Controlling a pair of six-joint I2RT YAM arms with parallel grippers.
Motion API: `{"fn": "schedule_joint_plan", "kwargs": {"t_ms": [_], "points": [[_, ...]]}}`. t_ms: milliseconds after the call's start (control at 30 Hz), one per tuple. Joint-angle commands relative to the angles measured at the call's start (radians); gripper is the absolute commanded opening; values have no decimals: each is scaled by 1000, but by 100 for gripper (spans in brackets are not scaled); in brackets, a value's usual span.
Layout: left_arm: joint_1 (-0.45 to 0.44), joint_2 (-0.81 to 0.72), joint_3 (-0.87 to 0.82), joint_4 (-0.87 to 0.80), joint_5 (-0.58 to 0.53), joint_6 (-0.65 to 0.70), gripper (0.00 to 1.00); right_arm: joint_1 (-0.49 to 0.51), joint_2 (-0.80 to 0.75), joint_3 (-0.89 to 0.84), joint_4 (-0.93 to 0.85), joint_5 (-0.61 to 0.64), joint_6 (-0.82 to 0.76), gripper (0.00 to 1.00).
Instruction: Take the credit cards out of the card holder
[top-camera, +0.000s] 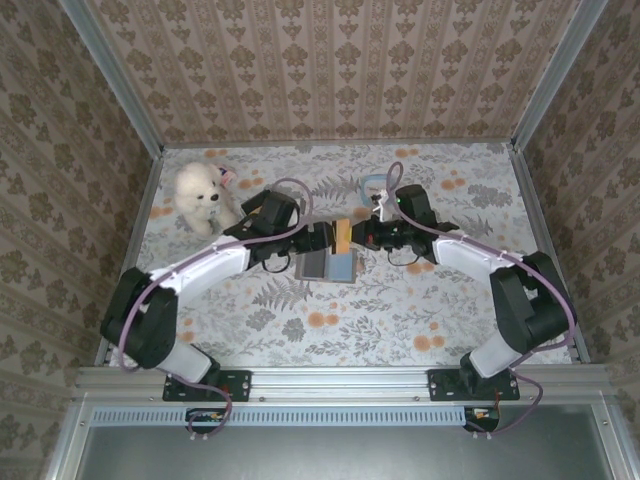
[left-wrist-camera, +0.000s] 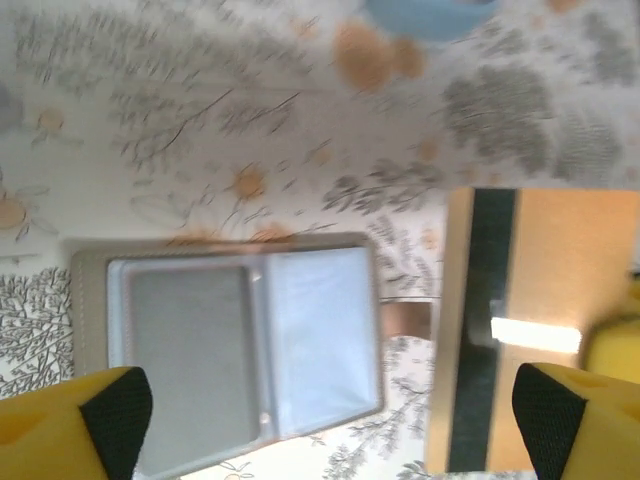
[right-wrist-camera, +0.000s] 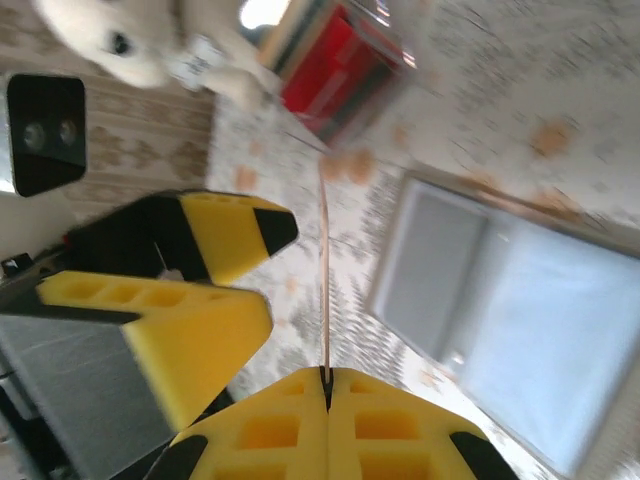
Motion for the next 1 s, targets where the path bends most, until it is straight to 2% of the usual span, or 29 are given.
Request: {"fn": "schedule_joint_plan", "kwargs": {"t_ms": [0,133,267,333,433,567,967], "points": [[9,-106,-46,95,11,-34,100,-12,-24,-33,283,-95,172,4],[16,-183,-77,190,58,-91,100,-12,-11,-43,486,-117,332,4],[17,-197,-87,282,138,-163,99,-12,6,-40,613,-125,433,4],[17,-188,-101,355,181,-215,96,-12,19,-39,670,-134,479,4],[18,-174,-119,458,219,-277,86,-12,38,-43,734,-138,529,4],[20,-177,-151,592,227,-337,66,-11,60,-50,792,-141,576,4],[32,-186,-194,700,237,-353,24,-14,69,-52,784,-143,572,5]]}}
